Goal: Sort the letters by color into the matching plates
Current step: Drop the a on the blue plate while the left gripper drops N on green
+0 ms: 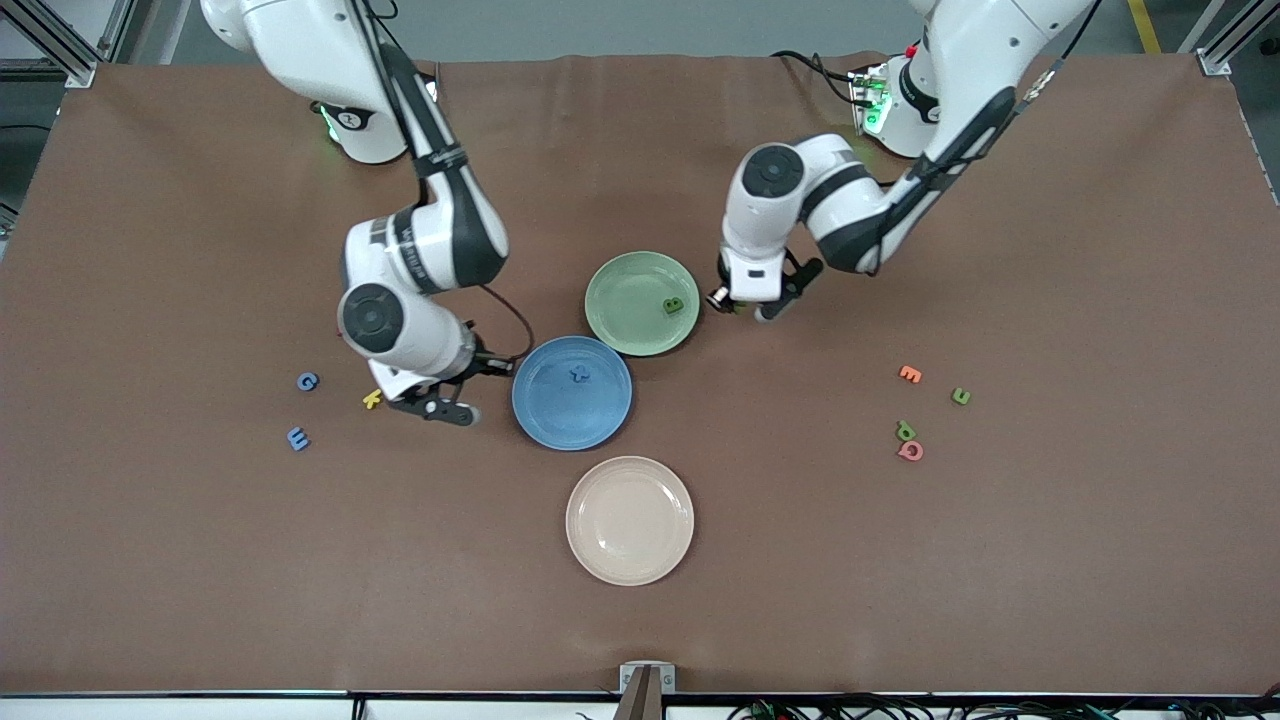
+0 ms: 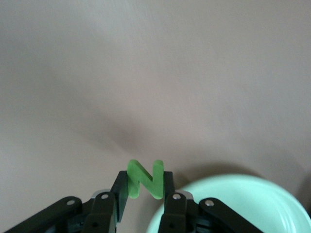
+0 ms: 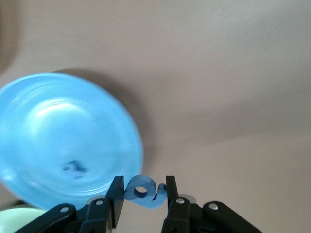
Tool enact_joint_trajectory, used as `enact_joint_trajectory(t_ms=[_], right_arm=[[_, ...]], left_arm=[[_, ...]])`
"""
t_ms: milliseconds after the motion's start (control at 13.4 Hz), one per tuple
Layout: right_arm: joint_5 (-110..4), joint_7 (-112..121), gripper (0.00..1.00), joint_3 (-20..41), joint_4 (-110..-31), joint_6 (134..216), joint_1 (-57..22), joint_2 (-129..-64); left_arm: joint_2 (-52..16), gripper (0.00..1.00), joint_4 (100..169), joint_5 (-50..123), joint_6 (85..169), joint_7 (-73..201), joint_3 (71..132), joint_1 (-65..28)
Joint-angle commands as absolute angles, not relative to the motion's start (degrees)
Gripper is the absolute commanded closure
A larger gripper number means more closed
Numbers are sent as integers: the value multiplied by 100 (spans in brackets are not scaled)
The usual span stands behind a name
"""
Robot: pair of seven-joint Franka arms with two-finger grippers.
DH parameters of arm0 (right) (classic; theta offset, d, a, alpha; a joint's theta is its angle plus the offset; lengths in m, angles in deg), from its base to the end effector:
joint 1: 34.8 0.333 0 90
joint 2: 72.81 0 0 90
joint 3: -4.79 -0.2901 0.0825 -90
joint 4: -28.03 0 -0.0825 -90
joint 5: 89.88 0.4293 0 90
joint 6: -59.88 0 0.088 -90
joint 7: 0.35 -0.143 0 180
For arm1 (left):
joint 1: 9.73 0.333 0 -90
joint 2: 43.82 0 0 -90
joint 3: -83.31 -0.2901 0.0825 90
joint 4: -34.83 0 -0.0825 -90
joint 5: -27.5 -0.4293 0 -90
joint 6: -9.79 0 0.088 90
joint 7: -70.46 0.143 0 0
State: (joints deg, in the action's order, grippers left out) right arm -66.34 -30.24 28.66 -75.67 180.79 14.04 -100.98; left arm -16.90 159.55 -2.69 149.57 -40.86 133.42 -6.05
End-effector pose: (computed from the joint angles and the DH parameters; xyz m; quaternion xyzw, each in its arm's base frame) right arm 0.5774 0.3057 0.1926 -0.9847 0.1451 0.0908 0.0323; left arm 0.3845 -0.4334 0.1534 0.9252 0.3791 -0.0072 0.0131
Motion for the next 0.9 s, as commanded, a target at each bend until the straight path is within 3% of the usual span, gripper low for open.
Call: enact_joint_trajectory(t_ms=[0,524,673,748,823], right_arm=[[-6518,-3742,80,2914,-7025,18081,1678,-10585],[-6053,-4236,80,2913,-5874,18117,1881,-11604],[-6044,-4236,80,2913,-5645,18117,1881,-11807],[-5983,-4236,80,2879,-5583,18134,1872,-11877],[-5886,-4245,80,2791,-5538,18186,1846,-11921]], left_arm=[[-1412,100,15665,-317,14866,-4476,13332,-893],[-903,99,15647,-300,15551,-4846,13323,-1421],[-823,89,15638,-334,15692,-5021,13306,-1614],[-831,60,15647,-369,15692,-5065,13297,-1632],[-832,11,15647,-370,15692,-5083,13297,-1624]])
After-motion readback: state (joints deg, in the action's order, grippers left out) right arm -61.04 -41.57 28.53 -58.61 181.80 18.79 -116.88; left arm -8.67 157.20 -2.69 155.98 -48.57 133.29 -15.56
